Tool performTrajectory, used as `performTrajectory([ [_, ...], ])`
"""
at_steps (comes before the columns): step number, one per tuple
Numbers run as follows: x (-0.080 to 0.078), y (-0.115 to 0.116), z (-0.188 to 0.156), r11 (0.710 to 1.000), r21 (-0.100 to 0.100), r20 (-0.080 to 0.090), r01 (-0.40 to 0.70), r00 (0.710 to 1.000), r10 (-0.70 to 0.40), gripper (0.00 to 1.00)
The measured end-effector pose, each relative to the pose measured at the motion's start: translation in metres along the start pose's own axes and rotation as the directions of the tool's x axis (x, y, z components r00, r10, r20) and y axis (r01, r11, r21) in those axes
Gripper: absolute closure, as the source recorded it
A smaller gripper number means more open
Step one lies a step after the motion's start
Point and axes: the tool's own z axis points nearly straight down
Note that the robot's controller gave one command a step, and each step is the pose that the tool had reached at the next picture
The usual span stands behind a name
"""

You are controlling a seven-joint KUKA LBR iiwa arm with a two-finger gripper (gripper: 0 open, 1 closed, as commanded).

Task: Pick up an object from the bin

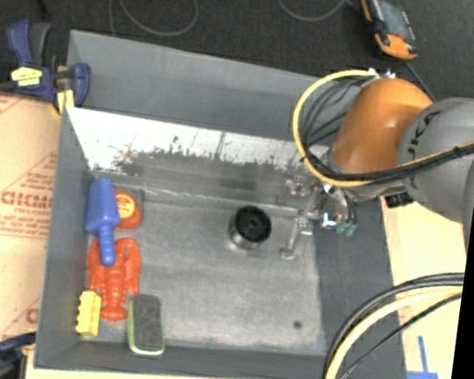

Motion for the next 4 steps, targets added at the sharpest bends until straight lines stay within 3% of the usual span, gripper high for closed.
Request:
performTrajectory([
  [1,0.003,0.002,0.024,0.98,0.0,-0.002,0.199,0.98,-0.199,0.0],
  [2,0.023,0.027,0.044,1.0,0.0,0.0,0.016,1.0,-0.016,0.0],
  [3,0.011,0.048,0.052,0.971,0.006,0.017,0.238,0.971,-0.238,1.0],
  [4,0.011,0.048,0.052,0.971,0.007,0.017,0.239,0.971,-0.239,1.0],
])
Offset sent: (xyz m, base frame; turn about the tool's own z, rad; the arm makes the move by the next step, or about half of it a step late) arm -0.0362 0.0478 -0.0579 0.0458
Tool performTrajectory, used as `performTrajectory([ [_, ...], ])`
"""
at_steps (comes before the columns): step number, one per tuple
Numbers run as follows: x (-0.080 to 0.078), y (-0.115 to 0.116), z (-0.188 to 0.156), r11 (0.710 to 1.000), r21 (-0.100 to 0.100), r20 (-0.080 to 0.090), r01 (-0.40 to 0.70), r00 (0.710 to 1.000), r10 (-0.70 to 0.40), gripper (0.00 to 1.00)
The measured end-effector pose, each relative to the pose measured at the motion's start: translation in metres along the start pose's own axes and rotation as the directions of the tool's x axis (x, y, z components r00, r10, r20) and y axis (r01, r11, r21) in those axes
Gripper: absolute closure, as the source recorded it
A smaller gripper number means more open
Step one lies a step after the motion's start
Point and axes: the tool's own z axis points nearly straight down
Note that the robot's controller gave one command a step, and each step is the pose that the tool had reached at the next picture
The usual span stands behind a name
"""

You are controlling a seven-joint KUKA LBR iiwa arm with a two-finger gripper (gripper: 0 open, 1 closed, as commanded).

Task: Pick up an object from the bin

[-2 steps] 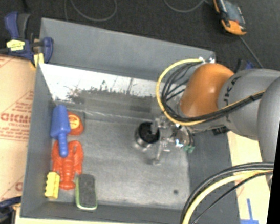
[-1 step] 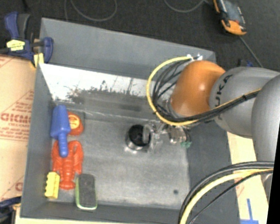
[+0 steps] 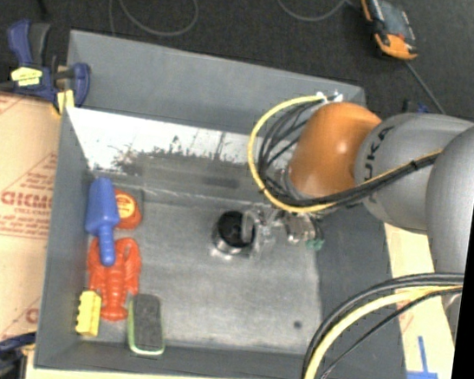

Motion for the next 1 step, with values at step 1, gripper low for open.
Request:
performTrajectory([
  [1,-0.001,0.0015,-0.0138,1.0,-0.006,-0.018,0.005,1.0,-0.005,1.0],
])
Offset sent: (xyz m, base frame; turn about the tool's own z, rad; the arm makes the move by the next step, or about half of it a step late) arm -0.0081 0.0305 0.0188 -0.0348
